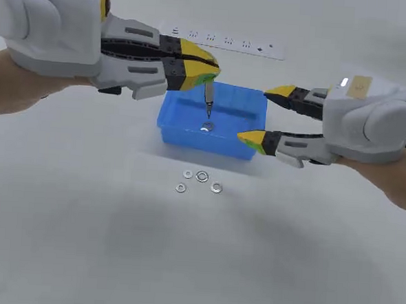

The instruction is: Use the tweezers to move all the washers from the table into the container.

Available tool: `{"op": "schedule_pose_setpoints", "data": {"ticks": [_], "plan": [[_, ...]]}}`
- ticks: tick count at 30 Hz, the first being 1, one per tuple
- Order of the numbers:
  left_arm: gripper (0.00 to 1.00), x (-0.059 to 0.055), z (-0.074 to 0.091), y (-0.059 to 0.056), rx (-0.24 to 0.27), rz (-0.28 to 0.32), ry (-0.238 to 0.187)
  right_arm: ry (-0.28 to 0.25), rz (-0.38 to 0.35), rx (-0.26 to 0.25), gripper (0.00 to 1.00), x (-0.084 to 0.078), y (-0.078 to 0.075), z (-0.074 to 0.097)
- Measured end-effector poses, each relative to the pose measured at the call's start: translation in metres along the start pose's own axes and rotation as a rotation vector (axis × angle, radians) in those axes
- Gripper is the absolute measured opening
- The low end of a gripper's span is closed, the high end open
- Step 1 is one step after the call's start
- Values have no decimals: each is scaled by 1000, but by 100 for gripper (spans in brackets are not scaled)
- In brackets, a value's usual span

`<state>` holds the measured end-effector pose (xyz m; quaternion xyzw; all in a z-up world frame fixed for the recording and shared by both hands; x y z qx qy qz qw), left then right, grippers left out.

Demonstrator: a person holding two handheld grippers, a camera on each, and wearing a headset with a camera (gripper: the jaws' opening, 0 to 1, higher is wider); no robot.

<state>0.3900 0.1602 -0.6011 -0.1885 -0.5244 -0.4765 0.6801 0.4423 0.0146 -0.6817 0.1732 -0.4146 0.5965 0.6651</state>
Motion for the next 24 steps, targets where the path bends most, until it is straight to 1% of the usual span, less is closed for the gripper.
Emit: {"op": "schedule_pose_setpoints", "data": {"ticks": [1, 2, 3, 5, 7, 8, 10, 11, 12, 16, 19, 20, 22, 24], "plan": [[4, -1, 2, -3, 6, -7, 5, 10, -6, 9, 50, -4, 3, 2], [4, -3, 2, 1, 17, -25, 13, 33, 4, 16, 53, -9, 7, 5], [4, -4, 6, -2, 20, -37, 19, 58, 22, 22, 54, -15, 12, 8], [4, -3, 13, -9, 18, -38, 18, 81, 36, 37, 58, -24, 22, 12], [4, -5, 20, -15, 22, -41, 28, 94, 15, 49, 62, -31, 31, 18], [4, -7, 23, -17, 25, -37, 31, 96, 5, 52, 65, -32, 33, 19], [4, -11, 27, -20, 31, -15, 33, 97, -61, 54, 70, -35, 42, 25], [4, -15, 28, -23, 34, -6, 40, 92, -97, 68, 74, -36, 48, 28], [4, -17, 29, -26, 34, -1, 45, 95, -111, 77, 77, -37, 52, 30], [4, -26, 30, -38, 26, 31, 51, 109, -111, 93, 84, -40, 69, 37], [4, -31, 30, -49, 13, 55, 43, 109, -115, 92, 88, -41, 78, 42], [4, -33, 30, -53, 7, 56, 47, 108, -128, 89, 89, -42, 80, 43], [4, -37, 29, -58, -1, 59, 55, 107, -151, 84, 93, -45, 84, 45], [4, -40, 29, -60, 1, 69, 59, 99, -182, 84, 96, -47, 87, 45]]}}
Point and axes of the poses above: the centre of the closed fingertips' face, and the gripper's own axes: z roughly backward along the fingers, y roughly to its left, x roughly out of its top, the point moved 6 cm from there along z, roughly backward along the fingers, and after that the axes turned 11 degrees about y, right-handed, at the moved point
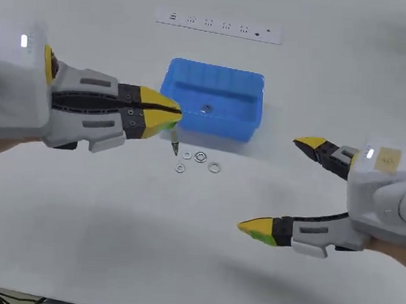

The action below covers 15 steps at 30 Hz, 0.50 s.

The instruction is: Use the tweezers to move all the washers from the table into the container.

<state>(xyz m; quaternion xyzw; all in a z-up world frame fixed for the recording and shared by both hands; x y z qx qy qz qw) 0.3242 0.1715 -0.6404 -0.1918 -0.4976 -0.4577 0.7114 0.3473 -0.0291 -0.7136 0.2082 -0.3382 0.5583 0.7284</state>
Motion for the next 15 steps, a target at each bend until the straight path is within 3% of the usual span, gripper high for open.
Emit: {"op": "schedule_pose_setpoints", "data": {"ticks": [7, 15], "plan": [[4, -4, -2, -4, 5, 12, -10, 24, -20, 11, 100, -12, 9, -1], [4, -15, -10, -3, -5, 44, -9, -2, -59, 17, 100, -8, 14, -3]]}}
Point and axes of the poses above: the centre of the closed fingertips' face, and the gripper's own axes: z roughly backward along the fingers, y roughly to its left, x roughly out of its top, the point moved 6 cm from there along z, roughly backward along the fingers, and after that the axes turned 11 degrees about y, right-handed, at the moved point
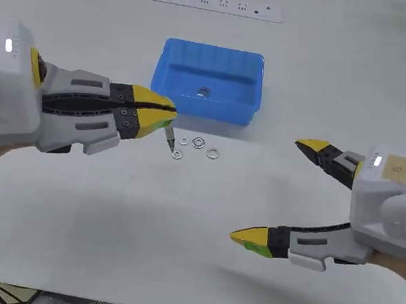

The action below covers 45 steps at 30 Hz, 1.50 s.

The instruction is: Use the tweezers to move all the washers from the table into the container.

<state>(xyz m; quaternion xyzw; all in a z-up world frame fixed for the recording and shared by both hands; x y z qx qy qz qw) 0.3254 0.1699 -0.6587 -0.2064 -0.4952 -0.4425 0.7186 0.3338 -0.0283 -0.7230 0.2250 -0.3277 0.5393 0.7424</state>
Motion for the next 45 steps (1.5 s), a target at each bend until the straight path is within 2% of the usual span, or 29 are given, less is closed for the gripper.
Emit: {"op": "schedule_pose_setpoints", "data": {"ticks": [5, 12, 17, 24, 36, 45], "plan": [[4, -2, -5, 1, -1, 19, -5, -31, -39, 10, 100, 5, 4, -2], [4, -5, -11, 3, -12, 26, 1, -38, -69, 35, 100, 3, 5, -6], [4, -6, -14, 2, -21, 24, 7, -38, -79, 31, 100, 1, 0, -5], [4, -8, -14, 1, -30, 26, 14, -47, -107, 34, 99, 1, 2, -5], [4, -10, -15, -2, -33, 40, 25, -39, -106, 47, 99, 1, 4, -7], [4, -5, -19, -2, -37, 38, 22, -41, -99, 61, 98, 4, 7, -9]]}}
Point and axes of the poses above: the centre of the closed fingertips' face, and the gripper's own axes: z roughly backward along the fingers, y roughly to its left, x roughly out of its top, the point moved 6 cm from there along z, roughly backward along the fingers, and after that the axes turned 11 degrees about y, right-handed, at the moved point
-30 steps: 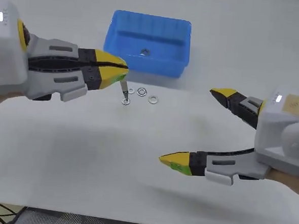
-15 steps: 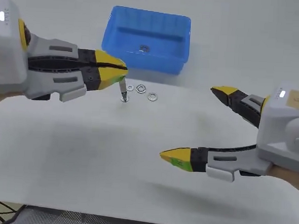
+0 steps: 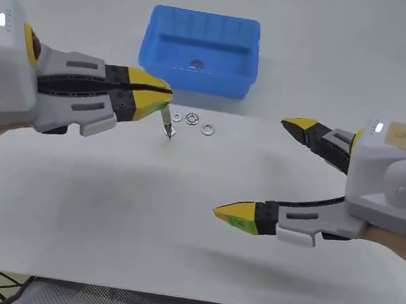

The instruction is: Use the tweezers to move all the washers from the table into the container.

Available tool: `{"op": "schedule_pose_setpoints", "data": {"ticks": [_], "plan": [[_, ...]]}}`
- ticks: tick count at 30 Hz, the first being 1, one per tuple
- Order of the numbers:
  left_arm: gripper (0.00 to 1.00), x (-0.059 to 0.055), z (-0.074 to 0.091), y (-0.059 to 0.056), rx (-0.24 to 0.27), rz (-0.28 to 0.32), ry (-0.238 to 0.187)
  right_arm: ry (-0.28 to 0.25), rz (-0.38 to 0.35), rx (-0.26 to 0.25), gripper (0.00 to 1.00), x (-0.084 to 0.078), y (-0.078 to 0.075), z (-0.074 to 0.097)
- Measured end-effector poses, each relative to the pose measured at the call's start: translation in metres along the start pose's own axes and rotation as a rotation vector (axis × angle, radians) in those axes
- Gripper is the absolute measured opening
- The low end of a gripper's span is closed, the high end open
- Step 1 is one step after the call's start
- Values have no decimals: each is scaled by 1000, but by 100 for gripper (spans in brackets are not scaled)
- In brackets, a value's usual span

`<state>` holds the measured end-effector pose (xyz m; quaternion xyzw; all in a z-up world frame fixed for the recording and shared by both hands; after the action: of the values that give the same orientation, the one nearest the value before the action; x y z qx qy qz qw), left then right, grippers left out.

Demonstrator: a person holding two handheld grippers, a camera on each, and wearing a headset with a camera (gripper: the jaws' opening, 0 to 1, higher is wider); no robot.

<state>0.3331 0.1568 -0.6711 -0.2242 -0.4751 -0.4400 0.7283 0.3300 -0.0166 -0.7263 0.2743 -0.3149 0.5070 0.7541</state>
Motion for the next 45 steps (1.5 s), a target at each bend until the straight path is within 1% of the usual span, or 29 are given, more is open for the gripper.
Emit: {"op": "schedule_pose_setpoints", "data": {"ticks": [3, 8, 14, 18, 21, 22, 28, 29, 30, 31, 32, 33, 34, 37, 39, 40, 41, 42, 44, 45], "plan": [[4, 1, -1, 0, -2, -2, 1, -2, 0, 4, 98, 0, 1, 0], [4, 2, -2, -3, -7, -5, 3, -1, -5, 5, 97, 0, 2, 0], [4, 4, -2, -3, -2, -4, -4, -3, -11, 6, 97, -1, 2, 0], [4, 3, -1, -1, -1, -6, -4, -4, -15, 10, 97, -1, 3, 0], [4, 0, -1, 0, -5, -5, 6, -5, -15, 10, 96, -1, 4, -1], [4, -1, -1, 0, -7, -4, 2, -5, -16, 11, 96, -1, 4, -1], [4, 0, -2, 1, -6, -4, 5, 1, -15, 22, 96, -2, 6, -2], [4, 0, -2, 2, 3, -13, 10, 0, -14, 28, 96, -1, 7, -3], [4, 0, -3, 4, 3, -1, 14, -3, -12, 36, 94, 0, 8, -4], [4, 0, -3, 4, -16, 26, 17, -6, -1, 59, 91, 3, 10, -7], [4, 1, -4, 4, -20, 20, 18, -8, -1, 73, 87, 6, 11, -9], [4, 2, -4, 5, -26, 16, 23, -23, -1, 103, 86, 11, 14, -13], [4, 2, -4, 4, -45, 25, 26, -34, 6, 116, 86, 15, 14, -16], [4, 4, -5, 2, -75, 4, 45, -26, 62, 161, 84, 26, 14, -27], [4, 5, -5, 2, -86, -15, 61, -34, 86, 177, 81, 35, 10, -36], [4, 2, -2, 6, -101, -7, 73, -41, 90, 185, 79, 39, 9, -40], [4, 1, -1, 7, -109, -7, 79, -48, 93, 194, 76, 42, 7, -43], [4, 0, 0, 10, -108, -15, 83, -54, 95, 203, 75, 46, 6, -47], [4, -2, 2, 14, -114, -3, 90, -61, 121, 224, 73, 53, 3, -58], [4, -3, 2, 15, -116, -1, 91, -57, 136, 232, 71, 54, 3, -61]]}}
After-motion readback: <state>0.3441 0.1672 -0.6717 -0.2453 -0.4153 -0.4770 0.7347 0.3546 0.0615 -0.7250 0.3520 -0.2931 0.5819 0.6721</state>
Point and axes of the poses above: the centre of the closed fingertips' face, and the gripper's own axes: z roughly backward along the fingers, y roughly to its left, x roughly out of its top, the point moved 6 cm from there along z, roughly backward along the fingers, and after that the axes turned 11 degrees about y, right-handed, at the moved point
